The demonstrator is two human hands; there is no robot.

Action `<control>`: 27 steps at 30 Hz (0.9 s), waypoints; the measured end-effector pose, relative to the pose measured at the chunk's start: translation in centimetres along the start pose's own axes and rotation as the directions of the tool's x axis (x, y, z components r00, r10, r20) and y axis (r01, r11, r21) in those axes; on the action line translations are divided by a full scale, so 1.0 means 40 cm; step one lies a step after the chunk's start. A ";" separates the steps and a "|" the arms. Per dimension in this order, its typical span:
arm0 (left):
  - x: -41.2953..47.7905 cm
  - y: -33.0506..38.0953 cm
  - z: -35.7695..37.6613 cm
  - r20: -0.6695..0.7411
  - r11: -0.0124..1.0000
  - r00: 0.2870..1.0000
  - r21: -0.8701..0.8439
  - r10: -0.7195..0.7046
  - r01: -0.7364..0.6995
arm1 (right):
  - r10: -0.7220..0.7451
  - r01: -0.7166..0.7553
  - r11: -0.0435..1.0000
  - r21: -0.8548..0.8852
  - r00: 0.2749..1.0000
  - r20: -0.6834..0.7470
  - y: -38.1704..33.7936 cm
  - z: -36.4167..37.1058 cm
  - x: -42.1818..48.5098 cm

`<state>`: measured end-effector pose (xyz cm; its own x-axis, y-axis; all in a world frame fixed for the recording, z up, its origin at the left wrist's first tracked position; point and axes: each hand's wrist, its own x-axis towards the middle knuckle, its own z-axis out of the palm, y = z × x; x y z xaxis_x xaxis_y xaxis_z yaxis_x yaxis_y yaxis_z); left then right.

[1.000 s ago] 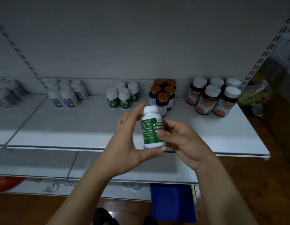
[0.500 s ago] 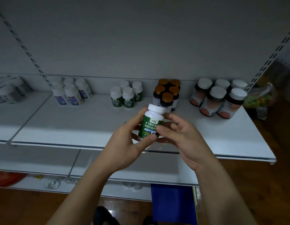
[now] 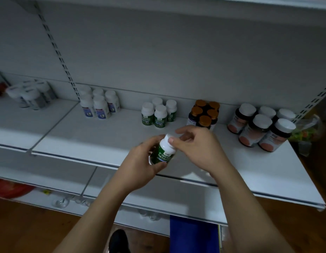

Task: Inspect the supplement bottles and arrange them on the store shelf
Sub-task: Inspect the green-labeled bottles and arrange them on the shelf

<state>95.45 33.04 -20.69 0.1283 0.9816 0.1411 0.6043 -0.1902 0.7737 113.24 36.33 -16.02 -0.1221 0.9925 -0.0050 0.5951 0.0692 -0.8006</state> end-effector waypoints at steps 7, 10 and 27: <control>0.029 -0.050 -0.048 -0.027 0.999 1.000 0.049 -0.013 0.015 | -0.036 0.043 0.980 -0.193 0.999 0.039 -0.074 0.057 0.066; 0.048 -0.068 -0.075 -0.008 0.997 1.000 0.081 0.005 -0.005 | -0.011 0.017 0.977 -0.211 0.999 0.031 -0.100 0.079 0.090; 0.193 -0.239 -0.299 0.144 0.867 0.980 0.495 -0.140 0.051 | -0.148 0.049 0.902 -0.430 0.968 -0.201 -0.307 0.177 0.461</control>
<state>81.27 42.61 -19.60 0.1544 0.9862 -0.0596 0.9199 -0.1214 0.3728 98.06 53.08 -10.51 -0.0469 0.9710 0.2343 0.8719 0.1543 -0.4648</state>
